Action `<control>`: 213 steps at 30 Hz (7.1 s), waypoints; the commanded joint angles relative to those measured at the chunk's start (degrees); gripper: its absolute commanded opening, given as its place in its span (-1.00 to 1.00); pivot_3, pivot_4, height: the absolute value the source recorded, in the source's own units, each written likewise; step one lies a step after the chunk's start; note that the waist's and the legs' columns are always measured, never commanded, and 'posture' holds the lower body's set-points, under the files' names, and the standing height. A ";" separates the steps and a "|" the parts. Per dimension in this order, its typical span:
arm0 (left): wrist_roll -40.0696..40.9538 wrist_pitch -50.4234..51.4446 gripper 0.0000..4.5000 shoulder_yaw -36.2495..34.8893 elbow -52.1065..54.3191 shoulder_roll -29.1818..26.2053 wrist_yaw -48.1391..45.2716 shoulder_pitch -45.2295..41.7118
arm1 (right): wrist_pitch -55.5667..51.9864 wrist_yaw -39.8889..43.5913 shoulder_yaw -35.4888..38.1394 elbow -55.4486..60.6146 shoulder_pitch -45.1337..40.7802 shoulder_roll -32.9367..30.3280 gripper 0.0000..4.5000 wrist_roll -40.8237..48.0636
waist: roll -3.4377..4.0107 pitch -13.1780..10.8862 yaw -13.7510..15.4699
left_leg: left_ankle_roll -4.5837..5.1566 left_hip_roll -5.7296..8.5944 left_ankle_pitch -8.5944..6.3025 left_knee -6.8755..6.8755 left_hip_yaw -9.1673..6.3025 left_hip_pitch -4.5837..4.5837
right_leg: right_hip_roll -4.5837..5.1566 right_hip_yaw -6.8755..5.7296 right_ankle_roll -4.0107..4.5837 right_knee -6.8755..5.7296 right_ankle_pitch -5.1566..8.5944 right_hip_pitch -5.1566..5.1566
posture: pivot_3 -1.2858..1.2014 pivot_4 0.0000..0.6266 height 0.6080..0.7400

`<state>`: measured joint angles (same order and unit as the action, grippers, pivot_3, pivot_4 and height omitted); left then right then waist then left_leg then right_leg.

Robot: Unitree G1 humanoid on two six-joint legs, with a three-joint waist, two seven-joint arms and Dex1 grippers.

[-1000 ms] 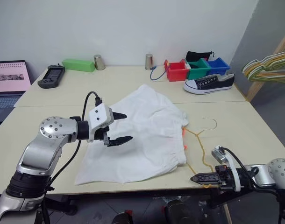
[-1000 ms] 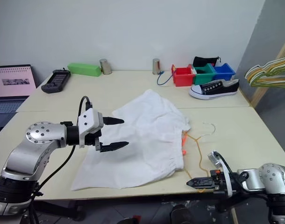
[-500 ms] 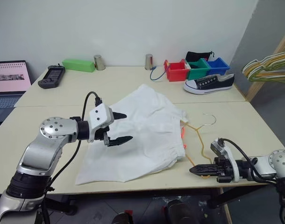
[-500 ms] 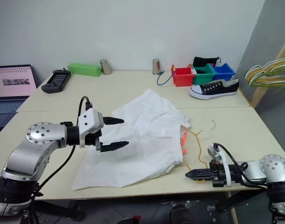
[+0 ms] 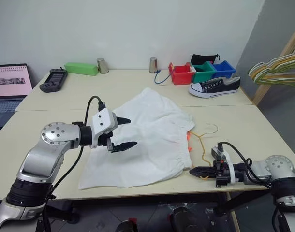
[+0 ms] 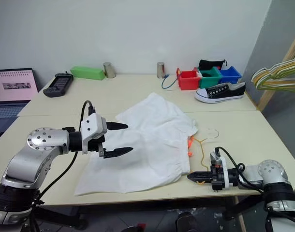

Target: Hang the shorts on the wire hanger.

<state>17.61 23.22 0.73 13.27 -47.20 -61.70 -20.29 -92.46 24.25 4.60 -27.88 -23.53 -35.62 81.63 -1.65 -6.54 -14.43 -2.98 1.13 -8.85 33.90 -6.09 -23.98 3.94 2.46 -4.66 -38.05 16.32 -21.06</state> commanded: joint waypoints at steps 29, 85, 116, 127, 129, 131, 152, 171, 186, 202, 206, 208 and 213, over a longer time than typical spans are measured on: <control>-0.51 -1.49 0.98 0.24 -0.10 -0.27 -0.21 -2.59 | 2.38 15.40 3.56 -4.87 -14.56 1.00 -1.00 -24.52 | 0.29 -0.10 -0.28 | 0.09 0.04 0.05 0.02 0.00 -0.22 | 0.01 0.01 -0.23 -0.01 -0.27 -0.19 | -0.17 -0.86 1.00; -26.78 -49.15 0.98 15.11 -73.74 8.03 -18.14 -59.51 | 68.15 22.35 -24.35 34.16 -19.64 1.12 -1.00 -84.20 | 0.82 0.45 -6.27 | 0.15 0.28 0.14 0.28 -0.16 -0.37 | 0.22 -0.07 -0.62 -0.63 -0.41 -0.41 | -0.22 -1.00 1.00; -27.69 -49.84 -0.98 12.94 -70.84 10.32 -14.72 -55.03 | 66.53 23.53 -23.14 36.33 -19.16 2.25 -1.00 -89.34 | 0.80 0.47 -9.38 | 0.25 0.27 0.21 0.29 -0.17 -0.15 | 0.23 -0.08 -0.62 -0.94 -0.41 -0.35 | -0.24 -0.98 1.00; -23.59 -37.35 -0.99 9.69 -51.30 6.71 -15.10 -42.16 | 67.07 27.24 -22.77 35.64 -20.19 0.29 -0.89 -88.83 | 0.80 0.47 -9.50 | 0.25 0.24 0.21 0.29 -0.16 -0.08 | 0.23 -0.06 -0.62 -0.98 -0.41 -0.32 | -0.24 -0.95 1.00; -22.17 -33.02 -1.00 8.36 -45.68 5.83 -14.53 -38.57 | 66.71 29.08 -22.65 35.94 -20.17 -0.29 -0.73 -88.08 | 0.80 0.47 -9.41 | 0.25 0.24 0.21 0.30 -0.16 -0.07 | 0.23 -0.05 -0.61 -0.98 -0.41 -0.30 | -0.23 -0.95 1.00; -20.56 -27.74 -1.00 6.78 -38.47 5.08 -13.31 -33.64 | 66.50 30.87 -22.57 36.54 -20.28 -1.38 -0.50 -87.54 | 0.81 0.49 -9.37 | 0.25 0.24 0.21 0.31 -0.17 -0.05 | 0.23 -0.04 -0.61 -0.99 -0.41 -0.27 | -0.23 -0.94 1.00; -9.64 15.70 -1.00 -5.54 11.35 5.61 8.20 0.34 | 45.23 35.66 -11.46 28.07 -18.54 -4.42 1.00 -72.21 | 0.72 0.62 -6.55 | 0.25 0.24 0.21 0.36 -0.20 0.10 | 0.19 -0.05 -0.54 -0.96 -0.37 -0.07 | -0.16 -0.90 1.00; -4.30 19.24 -1.00 -6.31 14.12 2.58 12.98 1.74 | 28.70 26.25 -9.08 20.95 -18.86 12.56 0.83 -60.38 | 0.71 0.67 -2.74 | 0.24 0.19 0.20 0.34 -0.26 0.14 | 0.09 -0.06 -0.37 -0.94 -0.28 -0.08 | -0.13 -0.86 1.00; -1.44 19.24 -1.00 -6.55 13.43 1.37 13.19 0.81 | 34.59 28.38 -11.73 21.89 -17.60 5.40 -0.60 -61.34 | 0.73 0.66 -1.56 | 0.24 0.19 0.20 0.33 -0.23 0.13 | 0.08 -0.05 -0.31 -0.93 -0.26 -0.11 | -0.13 -0.86 1.00; 6.43 21.07 -1.00 -6.77 15.64 -5.55 4.99 3.39 | 48.78 31.80 -13.83 12.97 -23.32 -2.80 -0.99 -67.30 | 0.78 0.61 -1.68 | 0.23 0.17 0.20 0.28 -0.12 0.07 | 0.10 0.00 -0.26 -0.85 -0.23 -0.21 | -0.16 -0.88 1.00; 4.94 18.27 -1.00 -6.10 13.96 -10.18 2.69 6.93 | 51.74 33.89 -14.71 11.44 -25.04 -4.71 -0.99 -68.37 | 0.79 0.60 -2.50 | 0.23 0.17 0.20 0.14 -0.08 0.09 | 0.12 0.00 -0.20 -0.85 -0.18 -0.26 | -0.16 -0.88 1.00; 3.31 16.89 -1.00 -5.14 13.08 -10.81 3.50 7.68 | 52.13 35.19 -15.03 12.36 -25.35 -5.67 -0.99 -68.30 | 0.79 0.60 -2.95 | 0.23 0.15 0.20 0.12 -0.11 0.10 | 0.12 -0.03 -0.16 -0.84 -0.17 -0.24 | -0.16 -0.88 1.00; 0.83 14.76 -1.00 -2.22 12.17 -10.69 5.31 7.94 | 53.44 37.76 -17.32 19.05 -23.49 -8.33 -0.99 -69.49 | 0.79 0.60 -2.97 | 0.23 0.17 0.20 0.13 -0.10 0.09 | 0.14 -0.01 0.12 -0.84 -0.01 -0.24 | -0.17 -0.88 1.00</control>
<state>20.77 39.07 -1.41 26.35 -56.54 -57.13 -12.17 -40.14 61.58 -13.36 -11.60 -46.92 -41.20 14.45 -0.86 -5.94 -17.40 -2.75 1.29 -8.66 34.02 -6.20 -23.89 4.07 2.45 -4.54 -38.89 16.32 -21.30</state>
